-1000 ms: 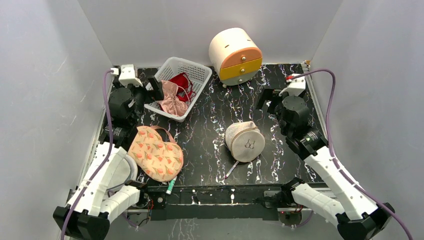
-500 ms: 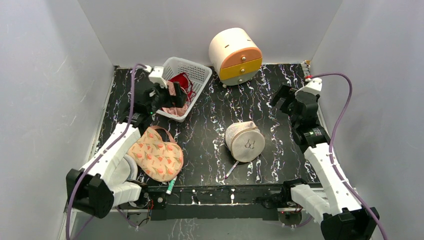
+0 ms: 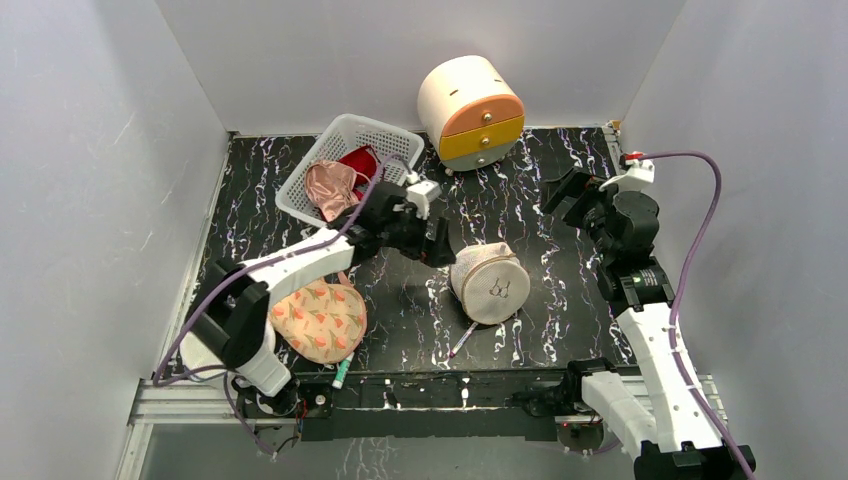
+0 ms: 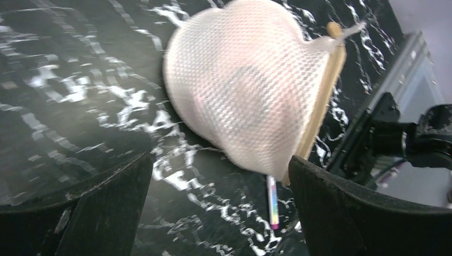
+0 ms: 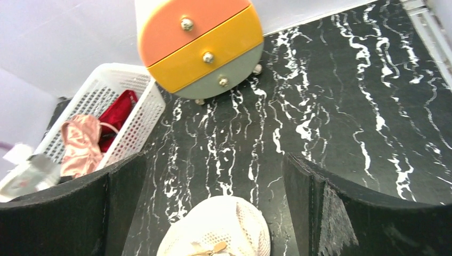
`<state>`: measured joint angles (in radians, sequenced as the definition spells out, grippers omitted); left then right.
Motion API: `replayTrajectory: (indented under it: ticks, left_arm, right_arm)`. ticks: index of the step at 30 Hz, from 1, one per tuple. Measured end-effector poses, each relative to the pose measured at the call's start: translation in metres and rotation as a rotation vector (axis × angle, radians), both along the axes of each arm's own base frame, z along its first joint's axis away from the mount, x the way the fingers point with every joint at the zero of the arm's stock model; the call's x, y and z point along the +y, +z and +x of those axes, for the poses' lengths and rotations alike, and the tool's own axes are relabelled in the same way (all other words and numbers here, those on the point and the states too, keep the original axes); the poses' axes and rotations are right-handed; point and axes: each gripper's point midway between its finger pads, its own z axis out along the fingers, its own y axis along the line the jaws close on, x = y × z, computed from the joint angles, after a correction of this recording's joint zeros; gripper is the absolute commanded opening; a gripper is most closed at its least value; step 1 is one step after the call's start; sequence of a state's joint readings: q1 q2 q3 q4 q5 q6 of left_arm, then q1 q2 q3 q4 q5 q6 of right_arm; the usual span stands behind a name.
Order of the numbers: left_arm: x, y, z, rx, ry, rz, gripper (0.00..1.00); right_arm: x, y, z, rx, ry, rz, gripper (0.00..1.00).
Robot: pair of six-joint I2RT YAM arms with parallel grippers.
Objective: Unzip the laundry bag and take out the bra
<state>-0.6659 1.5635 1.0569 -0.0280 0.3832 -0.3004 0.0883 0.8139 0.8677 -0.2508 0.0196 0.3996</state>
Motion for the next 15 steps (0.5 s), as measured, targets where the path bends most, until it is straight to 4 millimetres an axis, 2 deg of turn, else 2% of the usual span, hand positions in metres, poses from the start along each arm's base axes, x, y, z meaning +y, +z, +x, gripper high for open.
replayTrajectory:
  ticks: [6, 8, 11, 15]
  left_arm:
    - [-0.062, -0.013, -0.029, 0.091, -0.136, -0.014, 0.91]
    - [-0.076, -0.016, -0.037, 0.113, -0.163, -0.019, 0.87]
    - [-0.088, -0.020, -0.049, 0.145, -0.188, -0.027, 0.78]
    - [-0.096, -0.026, -0.058, 0.177, -0.194, -0.024, 0.58]
  right_arm:
    - [0.016, 0.002, -0.004, -0.004, 0.093, 0.025, 0.98]
    - [0.020, 0.002, -0.006, -0.002, 0.117, 0.032, 0.98]
    - [0.026, 0.003, -0.007, -0.001, 0.147, 0.041, 0.98]
    - [0.031, -0.001, -0.009, 0.005, 0.177, 0.049, 0.98]
